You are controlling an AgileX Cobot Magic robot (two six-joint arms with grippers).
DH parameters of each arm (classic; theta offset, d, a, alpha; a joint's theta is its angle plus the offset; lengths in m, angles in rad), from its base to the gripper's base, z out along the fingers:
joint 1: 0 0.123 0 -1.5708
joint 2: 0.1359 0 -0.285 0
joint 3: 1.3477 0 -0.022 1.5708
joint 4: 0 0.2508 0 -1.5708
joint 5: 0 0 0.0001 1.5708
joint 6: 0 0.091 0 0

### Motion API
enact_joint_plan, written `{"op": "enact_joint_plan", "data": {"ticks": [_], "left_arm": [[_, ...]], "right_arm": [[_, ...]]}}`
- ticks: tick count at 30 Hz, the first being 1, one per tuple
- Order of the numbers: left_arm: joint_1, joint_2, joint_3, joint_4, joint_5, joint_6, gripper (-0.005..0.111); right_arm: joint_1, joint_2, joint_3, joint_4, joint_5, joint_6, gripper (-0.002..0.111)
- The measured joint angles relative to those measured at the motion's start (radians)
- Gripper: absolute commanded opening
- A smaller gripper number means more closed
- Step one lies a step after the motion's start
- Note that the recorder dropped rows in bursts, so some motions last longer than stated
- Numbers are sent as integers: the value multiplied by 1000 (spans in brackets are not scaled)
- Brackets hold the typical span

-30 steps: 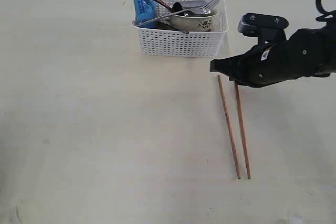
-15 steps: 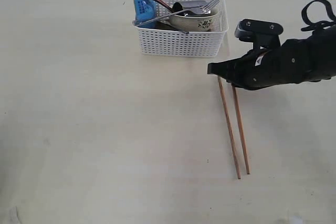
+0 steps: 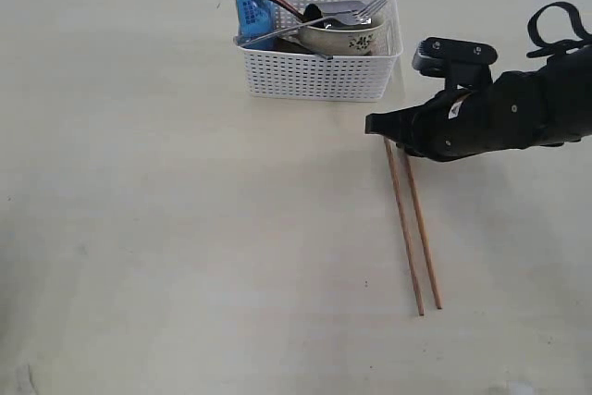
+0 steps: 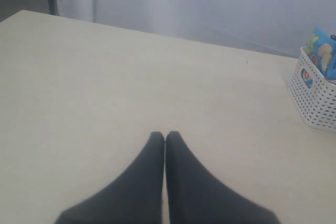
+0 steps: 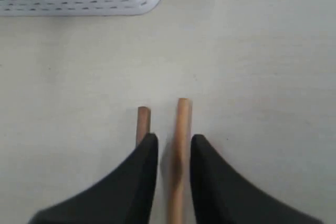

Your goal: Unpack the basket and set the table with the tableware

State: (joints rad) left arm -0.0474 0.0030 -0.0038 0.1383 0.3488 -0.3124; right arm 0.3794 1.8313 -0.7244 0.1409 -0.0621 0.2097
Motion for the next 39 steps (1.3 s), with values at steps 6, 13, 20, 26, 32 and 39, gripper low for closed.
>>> {"op": "enact_joint_plan", "data": {"ticks": [6,13,20,26,32,39], "left_arm": [[0,0,0,0,0,0,0],[0,0,0,0,0,0,0],[0,0,0,0,0,0,0],[0,0,0,0,0,0,0],[0,0,0,0,0,0,0],[0,0,0,0,0,0,0]], "right_arm": [[0,0,0,0,-25,33,41],[12,0,0,0,-45,53,41],[35,-41,-2,-2,-43,46,41],[35,-178,-80,-2,9,11,41],[35,-264,-178,-4,73,-15,41],[35,-273,-224,-4,90,-93,41]]}}
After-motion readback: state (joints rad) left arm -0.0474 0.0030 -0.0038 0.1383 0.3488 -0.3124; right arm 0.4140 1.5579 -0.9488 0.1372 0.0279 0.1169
